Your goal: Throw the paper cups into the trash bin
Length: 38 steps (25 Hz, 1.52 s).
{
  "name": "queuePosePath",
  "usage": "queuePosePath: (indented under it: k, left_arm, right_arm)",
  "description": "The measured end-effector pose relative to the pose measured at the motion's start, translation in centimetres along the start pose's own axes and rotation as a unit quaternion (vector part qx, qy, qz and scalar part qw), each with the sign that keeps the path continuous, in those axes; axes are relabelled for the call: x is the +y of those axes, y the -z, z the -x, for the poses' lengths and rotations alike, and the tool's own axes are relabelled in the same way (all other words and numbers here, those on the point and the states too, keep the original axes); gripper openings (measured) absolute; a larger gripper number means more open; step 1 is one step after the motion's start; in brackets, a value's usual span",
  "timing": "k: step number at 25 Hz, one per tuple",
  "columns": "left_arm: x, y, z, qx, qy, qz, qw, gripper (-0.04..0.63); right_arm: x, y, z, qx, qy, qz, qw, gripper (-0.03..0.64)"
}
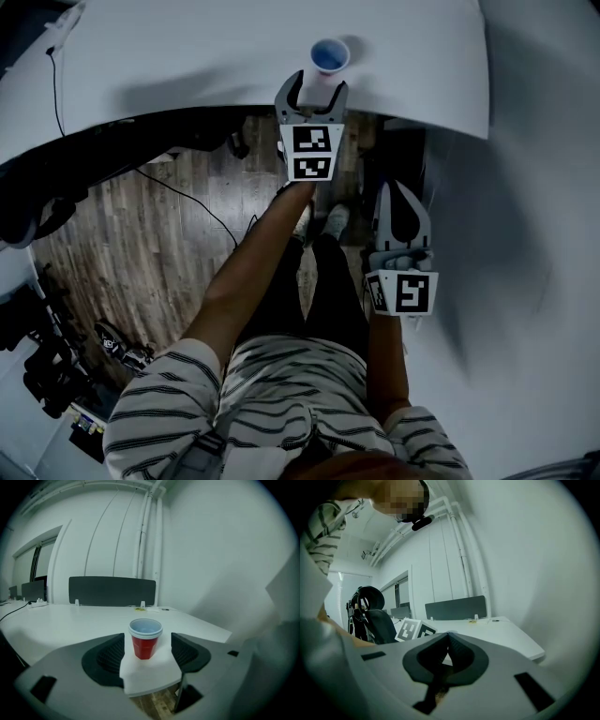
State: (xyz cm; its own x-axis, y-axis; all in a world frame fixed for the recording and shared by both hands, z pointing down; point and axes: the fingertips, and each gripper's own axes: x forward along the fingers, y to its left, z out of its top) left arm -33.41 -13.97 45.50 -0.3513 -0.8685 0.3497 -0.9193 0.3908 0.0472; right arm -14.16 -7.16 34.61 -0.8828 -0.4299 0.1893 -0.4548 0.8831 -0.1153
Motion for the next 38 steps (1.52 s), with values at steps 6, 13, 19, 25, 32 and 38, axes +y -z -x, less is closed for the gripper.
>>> queuePosePath:
  k: [6,13,19,25,32,38]
  left_arm:
    - [-0.1,0.8,-1.6,0.013,-0.008,-0.008,0.9999,0.312]
    - [1.0,1.9,-3.4,0.026,-0.026,0.007,0.9993,0.316]
    - [0.8,2.2,-4.8,0.034,-0.023,-0.001,0.9992,0.316]
    - [1.1,2.2,-5.8,0.038,-0.028,0.006,0.9989,0.316]
    - [1.4,1.6,-6.3,0.033,-0.025,0.009,0.9991,0.299]
    - [1.3,1.2,-5.9,0.024,-0.024,0.004,0.9994,0.291]
  right_arm:
    - [-1.1,0.5,0.2,0.003,0.008,-0.003,1.0,0.009]
    - [-2.0,0.5,0.7,0.0,0.021,0.007,1.0,0.009]
    - [-2.4,1.3,0.6,0.008,0.025,0.001,1.0,0.009]
    - [-2.5,1.3,0.6,0.013,0.022,0.026,0.999,0.009]
    - [-2.7,1.2,0.4,0.014,0.026,0.025,0.999,0.009]
    - [-3.0,1.4,0.7,0.016,0.031,0.023,0.999,0.009]
